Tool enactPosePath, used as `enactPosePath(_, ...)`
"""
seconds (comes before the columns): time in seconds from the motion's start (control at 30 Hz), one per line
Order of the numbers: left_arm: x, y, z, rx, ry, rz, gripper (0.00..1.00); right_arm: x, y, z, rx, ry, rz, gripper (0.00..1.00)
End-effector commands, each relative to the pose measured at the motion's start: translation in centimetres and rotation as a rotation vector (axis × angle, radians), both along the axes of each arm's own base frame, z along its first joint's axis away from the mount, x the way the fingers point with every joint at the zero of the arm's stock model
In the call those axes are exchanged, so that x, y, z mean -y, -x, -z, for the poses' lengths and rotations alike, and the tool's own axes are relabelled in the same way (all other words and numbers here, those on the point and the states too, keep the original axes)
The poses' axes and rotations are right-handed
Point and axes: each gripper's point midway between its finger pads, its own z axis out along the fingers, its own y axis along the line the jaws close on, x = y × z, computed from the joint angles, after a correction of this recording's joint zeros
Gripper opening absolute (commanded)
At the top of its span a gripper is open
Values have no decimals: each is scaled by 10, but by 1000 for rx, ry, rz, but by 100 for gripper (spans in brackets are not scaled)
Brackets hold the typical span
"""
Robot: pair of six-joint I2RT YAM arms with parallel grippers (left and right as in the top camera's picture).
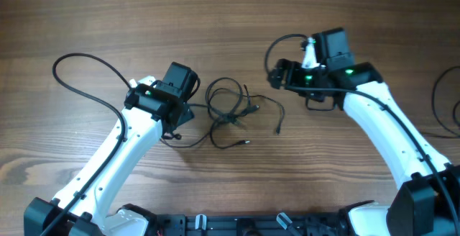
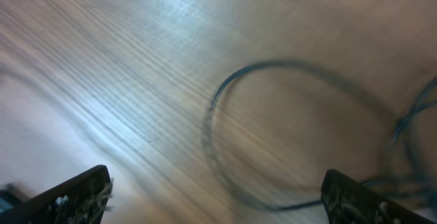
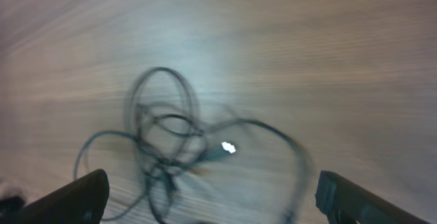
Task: Untangle cables
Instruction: 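Bring both grippers to the cable pile at center and grasp strands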
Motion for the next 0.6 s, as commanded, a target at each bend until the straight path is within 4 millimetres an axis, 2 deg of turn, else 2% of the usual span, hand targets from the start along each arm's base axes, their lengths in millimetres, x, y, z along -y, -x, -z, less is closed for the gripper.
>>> enactPosePath(0.0,27,-23,-2,102,171,-75,100,-32,2,-2,57,-11,-112,98)
enactPosePath(0.07,43,-35,-5,139,250,-48,100,-43,2,1,67,-12,-138,93)
enactPosePath(0.2,44,-38,-5,146,245,-19,98,-58,5,18,33,-7,-169,82)
enactPosePath(0.27,38,-34,-3,120,199,21,95,-63,8,32,2,4,-184,78)
enactPosePath(0.37,20,-24,3,76,97,-1,96,-72,15,53,-53,6,-212,69)
enactPosePath(0.4,15,-21,5,60,70,-7,100,-75,17,57,-68,0,-223,63)
enactPosePath(0.47,8,-15,10,22,46,-21,100,-82,20,63,-84,-20,-242,52)
enactPosePath(0.57,-2,-5,19,-32,31,-99,100,-89,17,66,-87,-38,-229,44)
